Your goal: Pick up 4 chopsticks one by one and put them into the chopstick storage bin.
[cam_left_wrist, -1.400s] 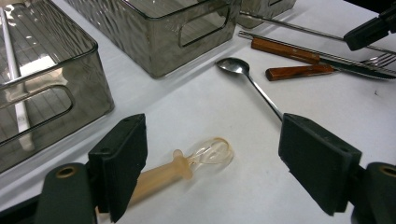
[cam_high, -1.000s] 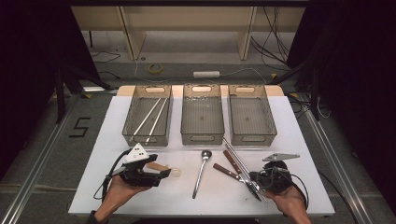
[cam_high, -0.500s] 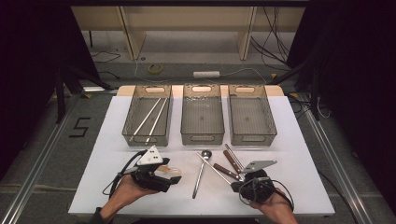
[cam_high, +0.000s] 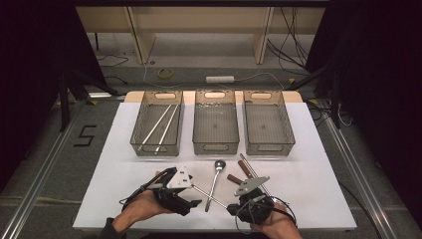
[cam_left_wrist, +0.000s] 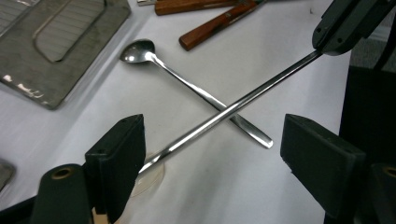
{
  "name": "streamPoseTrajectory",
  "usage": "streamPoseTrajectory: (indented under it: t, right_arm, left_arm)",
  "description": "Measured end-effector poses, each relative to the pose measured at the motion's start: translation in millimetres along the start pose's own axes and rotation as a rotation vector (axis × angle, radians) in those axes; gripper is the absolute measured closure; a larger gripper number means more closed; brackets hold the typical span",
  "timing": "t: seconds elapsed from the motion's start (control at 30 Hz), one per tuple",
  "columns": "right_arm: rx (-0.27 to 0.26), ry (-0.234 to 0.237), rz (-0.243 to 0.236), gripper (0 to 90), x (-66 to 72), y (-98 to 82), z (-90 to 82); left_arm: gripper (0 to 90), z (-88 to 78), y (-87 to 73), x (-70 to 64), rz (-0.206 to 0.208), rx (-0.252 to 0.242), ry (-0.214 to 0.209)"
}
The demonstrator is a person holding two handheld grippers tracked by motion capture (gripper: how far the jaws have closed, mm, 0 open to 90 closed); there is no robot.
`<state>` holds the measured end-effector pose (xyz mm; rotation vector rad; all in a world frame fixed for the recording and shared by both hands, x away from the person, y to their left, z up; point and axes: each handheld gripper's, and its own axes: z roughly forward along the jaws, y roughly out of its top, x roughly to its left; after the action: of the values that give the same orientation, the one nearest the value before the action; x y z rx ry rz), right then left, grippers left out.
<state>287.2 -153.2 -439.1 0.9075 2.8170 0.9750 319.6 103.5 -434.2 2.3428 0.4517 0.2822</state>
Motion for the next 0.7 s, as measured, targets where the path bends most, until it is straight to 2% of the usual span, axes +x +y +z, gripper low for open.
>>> streamPoseTrajectory:
  t: [0.4,0.53,0.63,0.7]
  right_arm:
    - [0.001,0.041,-0.067,87.3,10.9,4.3,0.8]
    - [0.002,0.053,-0.092,87.3,12.7,4.5,-0.1]
    - [0.002,0.055,-0.107,87.3,15.1,5.1,-0.5]
    - [0.003,0.052,-0.113,87.3,15.6,5.1,-0.7]
  left_arm:
    - [27.9,13.0,1.8,-6.9,0.105,0.119,-0.04]
    - [34.8,14.5,1.8,-8.7,0.13,0.143,-0.059]
    - [45.5,14.8,2.0,-10.0,0.164,0.168,-0.079]
    - [46.9,15.6,2.8,-10.9,0.177,0.18,-0.081]
